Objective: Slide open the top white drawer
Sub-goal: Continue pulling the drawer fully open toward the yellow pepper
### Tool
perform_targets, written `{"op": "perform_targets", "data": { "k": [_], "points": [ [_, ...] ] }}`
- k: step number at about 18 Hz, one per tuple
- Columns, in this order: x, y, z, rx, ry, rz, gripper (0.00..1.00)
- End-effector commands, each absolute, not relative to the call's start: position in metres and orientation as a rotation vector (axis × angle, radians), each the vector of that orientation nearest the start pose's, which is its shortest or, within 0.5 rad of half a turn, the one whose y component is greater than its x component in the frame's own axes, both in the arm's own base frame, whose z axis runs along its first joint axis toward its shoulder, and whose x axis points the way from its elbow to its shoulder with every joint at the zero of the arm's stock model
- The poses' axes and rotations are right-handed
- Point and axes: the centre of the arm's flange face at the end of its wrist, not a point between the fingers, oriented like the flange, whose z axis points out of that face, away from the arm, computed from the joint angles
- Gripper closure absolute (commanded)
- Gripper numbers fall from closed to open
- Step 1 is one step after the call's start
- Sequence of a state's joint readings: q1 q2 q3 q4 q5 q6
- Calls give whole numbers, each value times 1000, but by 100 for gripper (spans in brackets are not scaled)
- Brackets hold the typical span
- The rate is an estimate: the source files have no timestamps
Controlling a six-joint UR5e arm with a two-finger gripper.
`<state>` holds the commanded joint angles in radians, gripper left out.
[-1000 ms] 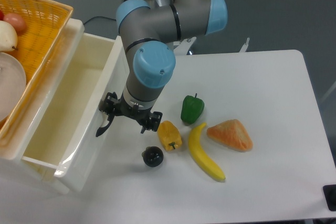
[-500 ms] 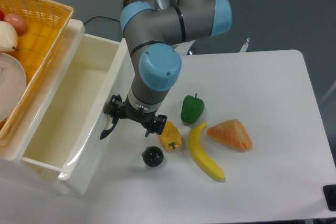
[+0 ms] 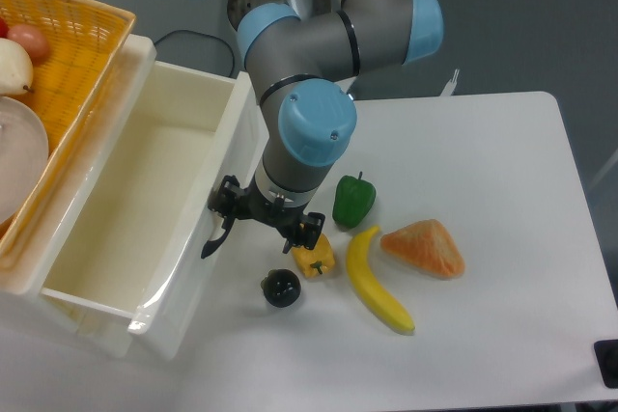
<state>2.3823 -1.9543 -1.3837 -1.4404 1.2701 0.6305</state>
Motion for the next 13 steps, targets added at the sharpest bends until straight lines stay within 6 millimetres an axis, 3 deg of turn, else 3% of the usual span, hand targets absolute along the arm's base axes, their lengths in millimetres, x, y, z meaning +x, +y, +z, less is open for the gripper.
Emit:
{"op": "perform_targets", "data": {
  "k": [13],
  "points": [
    [-376,554,381,-2939,-259,-380,0]
  ]
}}
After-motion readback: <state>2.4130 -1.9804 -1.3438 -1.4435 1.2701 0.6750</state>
